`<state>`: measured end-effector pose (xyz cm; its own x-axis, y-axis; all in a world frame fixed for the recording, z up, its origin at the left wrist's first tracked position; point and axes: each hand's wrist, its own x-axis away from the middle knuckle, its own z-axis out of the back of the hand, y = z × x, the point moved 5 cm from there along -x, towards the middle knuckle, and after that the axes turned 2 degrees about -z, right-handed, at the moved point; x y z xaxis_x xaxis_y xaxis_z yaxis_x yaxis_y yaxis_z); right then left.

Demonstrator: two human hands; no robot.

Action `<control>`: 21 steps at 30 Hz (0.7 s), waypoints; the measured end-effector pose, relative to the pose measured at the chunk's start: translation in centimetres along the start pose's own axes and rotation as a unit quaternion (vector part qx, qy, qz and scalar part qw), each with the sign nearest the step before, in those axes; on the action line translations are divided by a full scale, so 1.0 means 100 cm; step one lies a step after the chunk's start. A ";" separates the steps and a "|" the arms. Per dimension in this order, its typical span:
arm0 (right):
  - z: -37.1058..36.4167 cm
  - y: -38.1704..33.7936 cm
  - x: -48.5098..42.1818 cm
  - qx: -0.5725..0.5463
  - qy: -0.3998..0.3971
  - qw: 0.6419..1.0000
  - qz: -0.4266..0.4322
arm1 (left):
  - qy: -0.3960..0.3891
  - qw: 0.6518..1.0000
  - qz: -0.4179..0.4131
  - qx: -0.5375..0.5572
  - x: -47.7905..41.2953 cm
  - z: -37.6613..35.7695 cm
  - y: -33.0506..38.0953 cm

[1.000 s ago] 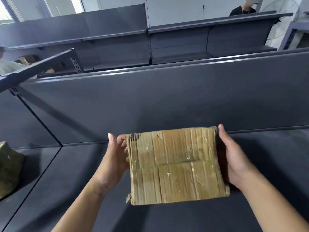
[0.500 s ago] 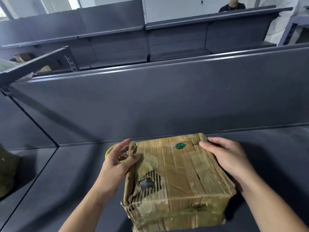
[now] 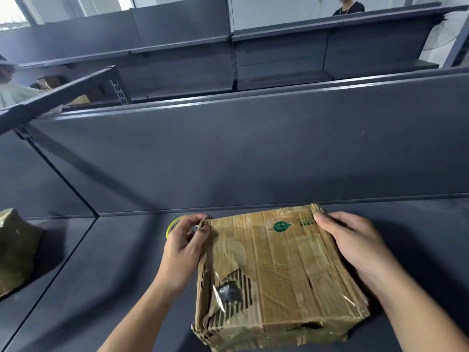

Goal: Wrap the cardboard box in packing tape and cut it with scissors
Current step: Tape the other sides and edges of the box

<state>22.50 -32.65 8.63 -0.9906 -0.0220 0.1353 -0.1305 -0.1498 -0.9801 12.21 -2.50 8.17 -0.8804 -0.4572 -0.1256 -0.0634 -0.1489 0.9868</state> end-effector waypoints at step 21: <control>-0.003 0.002 -0.005 0.072 -0.012 0.995 0.071 | -0.107 0.970 0.208 0.068 -0.003 -0.003 0.003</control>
<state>22.93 -32.42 8.31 -0.9971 -0.0759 0.0024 0.0192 -0.2830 -0.9589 12.62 -2.66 8.44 -0.9194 -0.2584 0.2965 0.2701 0.1331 0.9536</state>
